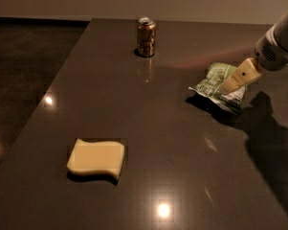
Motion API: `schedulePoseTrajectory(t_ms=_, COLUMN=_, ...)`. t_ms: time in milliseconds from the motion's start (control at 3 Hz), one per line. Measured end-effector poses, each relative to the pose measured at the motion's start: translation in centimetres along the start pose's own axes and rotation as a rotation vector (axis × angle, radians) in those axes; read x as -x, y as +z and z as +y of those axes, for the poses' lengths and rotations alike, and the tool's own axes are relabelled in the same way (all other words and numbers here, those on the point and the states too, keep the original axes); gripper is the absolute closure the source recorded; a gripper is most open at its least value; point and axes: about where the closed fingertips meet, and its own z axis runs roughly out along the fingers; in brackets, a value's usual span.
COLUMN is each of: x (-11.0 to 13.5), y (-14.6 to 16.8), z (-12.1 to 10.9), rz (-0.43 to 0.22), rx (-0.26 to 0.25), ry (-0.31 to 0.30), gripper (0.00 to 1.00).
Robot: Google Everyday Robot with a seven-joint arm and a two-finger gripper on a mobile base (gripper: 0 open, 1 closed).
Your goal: Move green jalapeno chip bag near sponge
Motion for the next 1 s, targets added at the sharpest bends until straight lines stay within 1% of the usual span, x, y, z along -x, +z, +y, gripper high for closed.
schedulePoseTrajectory(t_ms=333, x=-0.2, y=2.9, z=-0.9, rz=0.028, rx=-0.014, ry=0.058, gripper=0.0)
schedulePoseTrajectory(t_ms=667, x=-0.2, y=5.5, z=-0.8, rz=0.061, rx=-0.001, ry=0.085, gripper=0.0)
schedulePoseTrajectory(t_ms=1000, x=-0.1, y=6.9, z=0.1, rz=0.089, rx=0.03, ry=0.097, gripper=0.15)
